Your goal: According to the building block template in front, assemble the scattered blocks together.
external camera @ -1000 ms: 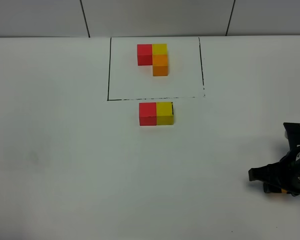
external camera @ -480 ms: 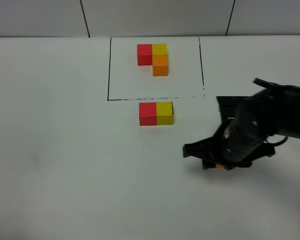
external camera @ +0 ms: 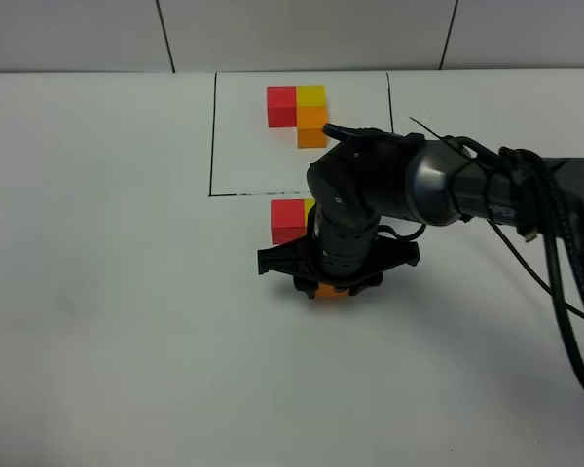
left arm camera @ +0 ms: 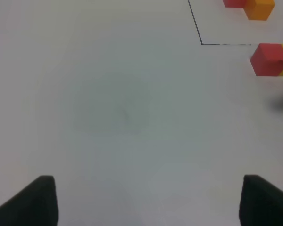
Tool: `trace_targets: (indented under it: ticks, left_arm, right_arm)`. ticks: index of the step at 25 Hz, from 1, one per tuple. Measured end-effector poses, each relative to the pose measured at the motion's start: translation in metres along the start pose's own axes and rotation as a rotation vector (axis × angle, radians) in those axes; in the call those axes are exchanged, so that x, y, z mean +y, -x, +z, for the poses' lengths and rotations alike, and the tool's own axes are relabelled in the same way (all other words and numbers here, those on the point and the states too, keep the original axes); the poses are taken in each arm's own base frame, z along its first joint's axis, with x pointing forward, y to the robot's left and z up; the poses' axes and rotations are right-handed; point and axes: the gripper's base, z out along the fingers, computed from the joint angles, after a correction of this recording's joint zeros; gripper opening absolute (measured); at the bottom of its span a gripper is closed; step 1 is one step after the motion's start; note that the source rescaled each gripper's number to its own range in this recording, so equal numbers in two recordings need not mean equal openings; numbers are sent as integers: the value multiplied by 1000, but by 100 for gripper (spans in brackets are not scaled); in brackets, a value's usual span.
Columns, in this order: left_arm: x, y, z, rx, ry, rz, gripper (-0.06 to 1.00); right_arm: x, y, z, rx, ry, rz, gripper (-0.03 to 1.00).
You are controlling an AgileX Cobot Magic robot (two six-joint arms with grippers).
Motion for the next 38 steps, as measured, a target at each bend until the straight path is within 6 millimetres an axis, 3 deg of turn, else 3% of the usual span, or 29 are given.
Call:
trace_targets:
  ticks: [7, 38]
  left_arm:
    - [0, 0, 0, 0, 0, 0, 72]
    - [0, 0, 0, 0, -2, 1, 72]
  right_arm:
    - [3, 8, 12, -26, -24, 30, 1]
    - [7, 17, 17, -106, 11, 53, 0]
